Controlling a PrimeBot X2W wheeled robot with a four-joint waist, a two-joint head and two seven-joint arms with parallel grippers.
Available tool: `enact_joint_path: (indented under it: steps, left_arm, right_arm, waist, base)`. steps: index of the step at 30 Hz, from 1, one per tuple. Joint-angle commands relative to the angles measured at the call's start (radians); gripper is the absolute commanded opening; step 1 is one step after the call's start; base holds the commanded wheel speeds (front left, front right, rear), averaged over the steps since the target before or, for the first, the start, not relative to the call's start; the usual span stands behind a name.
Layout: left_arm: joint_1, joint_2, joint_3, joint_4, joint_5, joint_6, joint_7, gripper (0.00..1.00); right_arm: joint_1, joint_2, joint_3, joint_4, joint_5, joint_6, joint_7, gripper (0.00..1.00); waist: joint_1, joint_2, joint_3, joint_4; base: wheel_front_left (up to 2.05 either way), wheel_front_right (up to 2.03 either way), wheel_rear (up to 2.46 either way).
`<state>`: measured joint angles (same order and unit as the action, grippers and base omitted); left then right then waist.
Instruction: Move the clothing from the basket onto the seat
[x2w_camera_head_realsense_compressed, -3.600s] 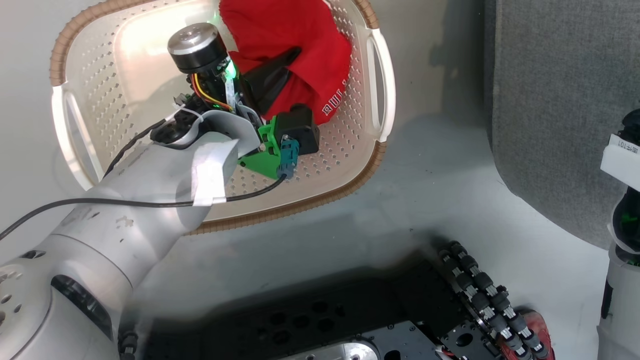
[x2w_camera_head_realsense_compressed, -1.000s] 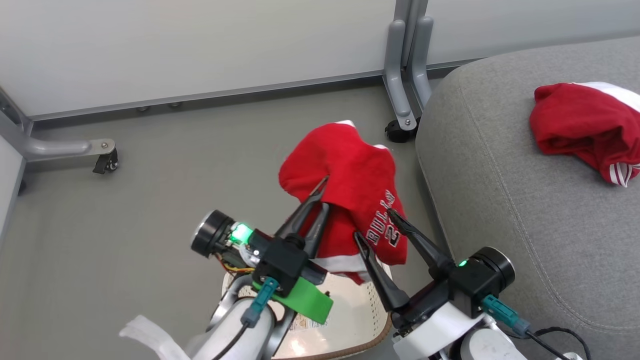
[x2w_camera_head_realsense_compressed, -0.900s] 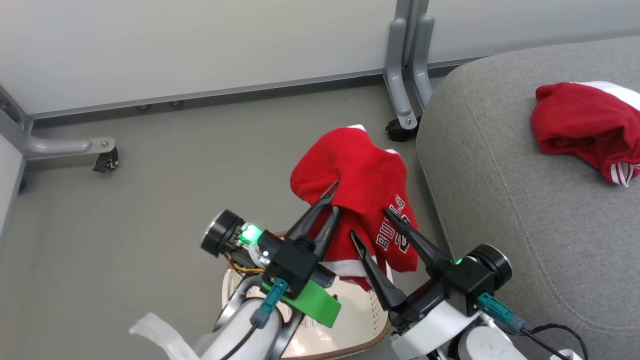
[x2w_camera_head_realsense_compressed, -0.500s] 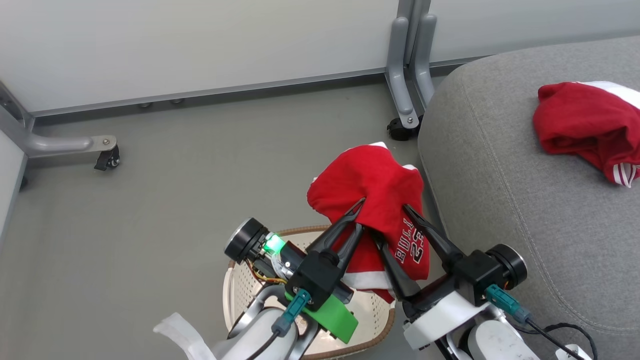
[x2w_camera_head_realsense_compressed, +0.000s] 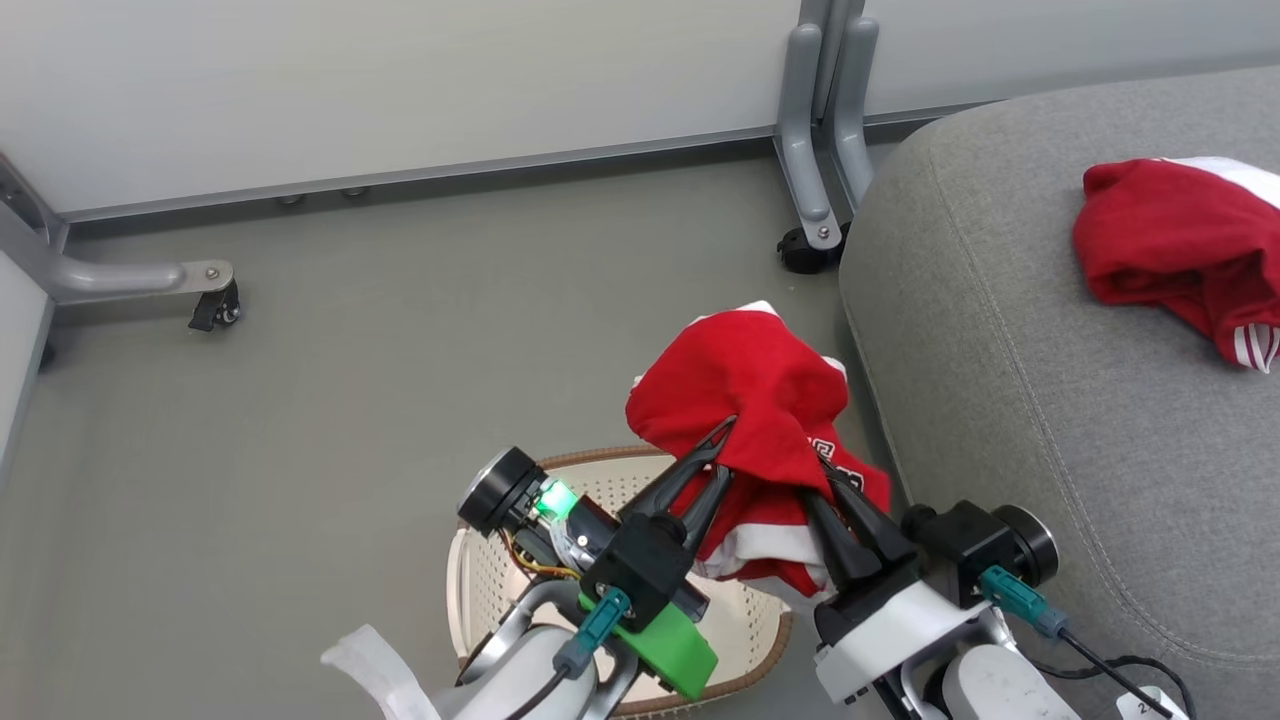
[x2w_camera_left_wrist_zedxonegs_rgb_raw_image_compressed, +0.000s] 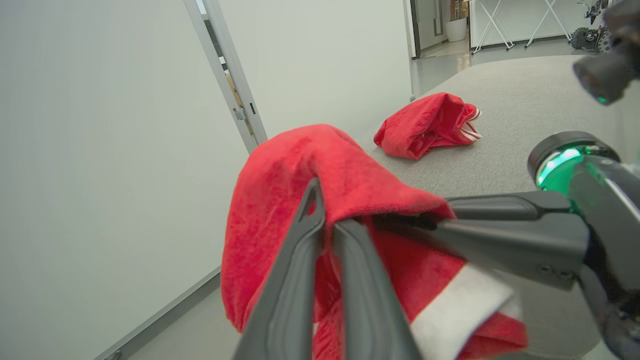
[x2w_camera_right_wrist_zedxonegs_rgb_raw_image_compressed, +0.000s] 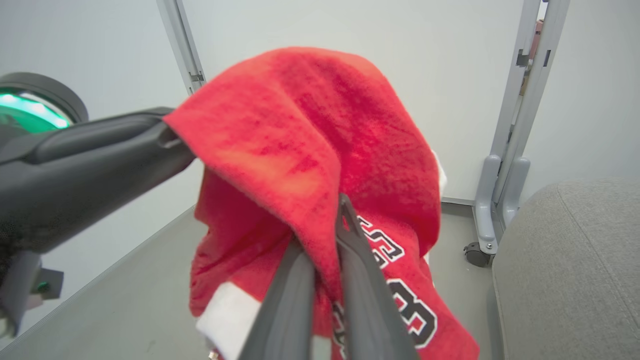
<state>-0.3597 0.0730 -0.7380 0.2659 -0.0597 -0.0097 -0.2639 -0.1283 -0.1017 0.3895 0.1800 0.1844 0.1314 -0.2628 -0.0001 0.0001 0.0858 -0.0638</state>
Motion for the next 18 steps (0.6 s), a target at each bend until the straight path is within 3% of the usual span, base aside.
enact_joint_path:
  steps: [1, 2, 3, 18]
  left_arm:
    - [0.005, 0.008, 0.001, 0.008, -0.004, -0.009, -0.001, 0.0]
    - [0.006, 0.008, 0.002, 0.009, -0.006, -0.011, -0.001, 0.15]
    - [0.008, 0.008, 0.005, 0.01, -0.009, -0.011, -0.001, 1.0]
    - [0.036, 0.02, -0.004, 0.02, -0.019, -0.041, -0.001, 1.0]
  right_arm:
    - [-0.002, -0.001, -0.01, 0.002, 0.009, -0.001, -0.003, 0.0]
    - [-0.001, -0.001, -0.014, 0.003, 0.009, -0.001, -0.003, 0.0]
    - [-0.001, -0.001, -0.019, 0.003, 0.01, -0.001, -0.003, 0.0]
    - [0.02, 0.017, -0.069, 0.012, -0.012, -0.001, -0.003, 0.0]
  waist:
    - [0.0001, -0.0001, 0.002, 0.002]
    - [0.0001, -0.0001, 0.002, 0.003]
    - [0.0001, -0.0001, 0.002, 0.004]
    - [0.0001, -0.0001, -0.009, 0.006]
  base:
    - [0.0, 0.0, 0.0]
    - [0.0, 0.0, 0.0]
    - [0.0, 0.0, 0.0]
    - [0.0, 0.0, 0.0]
